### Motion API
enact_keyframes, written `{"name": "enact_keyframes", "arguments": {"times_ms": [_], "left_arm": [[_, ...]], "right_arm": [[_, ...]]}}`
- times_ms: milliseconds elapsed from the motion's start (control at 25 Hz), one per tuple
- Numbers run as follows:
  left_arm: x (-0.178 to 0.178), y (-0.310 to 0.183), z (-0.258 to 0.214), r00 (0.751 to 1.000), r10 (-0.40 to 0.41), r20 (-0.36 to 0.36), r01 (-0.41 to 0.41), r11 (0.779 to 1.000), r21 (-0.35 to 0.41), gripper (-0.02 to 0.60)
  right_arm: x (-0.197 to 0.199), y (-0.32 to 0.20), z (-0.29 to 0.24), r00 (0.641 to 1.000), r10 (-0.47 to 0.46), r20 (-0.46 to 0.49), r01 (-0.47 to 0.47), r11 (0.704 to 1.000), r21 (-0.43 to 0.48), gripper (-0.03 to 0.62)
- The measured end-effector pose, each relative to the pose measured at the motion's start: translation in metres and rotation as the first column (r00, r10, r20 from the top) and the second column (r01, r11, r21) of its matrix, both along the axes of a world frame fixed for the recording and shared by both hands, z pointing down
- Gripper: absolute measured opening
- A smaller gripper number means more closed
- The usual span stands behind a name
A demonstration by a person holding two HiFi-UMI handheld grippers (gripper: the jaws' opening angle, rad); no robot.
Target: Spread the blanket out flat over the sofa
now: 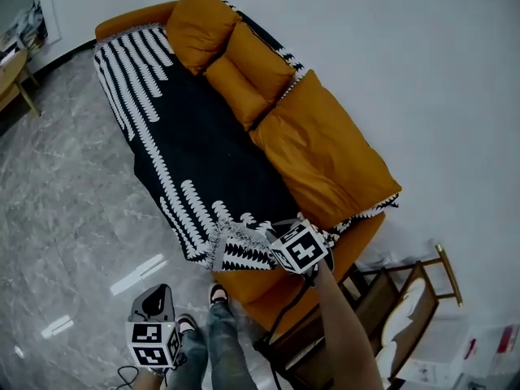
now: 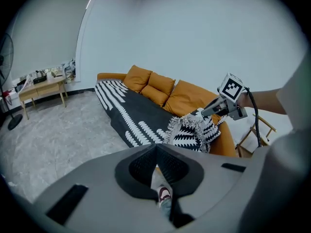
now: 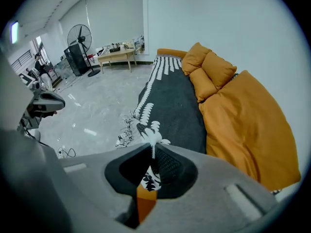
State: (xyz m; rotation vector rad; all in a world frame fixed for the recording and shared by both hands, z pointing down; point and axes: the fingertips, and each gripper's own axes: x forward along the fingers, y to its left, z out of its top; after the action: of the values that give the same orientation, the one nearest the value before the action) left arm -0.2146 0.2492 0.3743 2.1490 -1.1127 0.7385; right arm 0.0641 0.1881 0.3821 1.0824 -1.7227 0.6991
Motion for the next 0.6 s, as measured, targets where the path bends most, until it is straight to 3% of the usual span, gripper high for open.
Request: {"name": "enact_keyframes", "arguments": {"times_ms": [600], "left_arm": [[0.011, 0.007, -0.03, 0.997, 0.079, -0.012, -0.079, 0.997, 0.026, 0.003]], "right_arm": [[-0.031, 0.076, -0.011, 0.998, 0.015, 0.062, -0.012, 0.998, -0.055, 0.031]]}}
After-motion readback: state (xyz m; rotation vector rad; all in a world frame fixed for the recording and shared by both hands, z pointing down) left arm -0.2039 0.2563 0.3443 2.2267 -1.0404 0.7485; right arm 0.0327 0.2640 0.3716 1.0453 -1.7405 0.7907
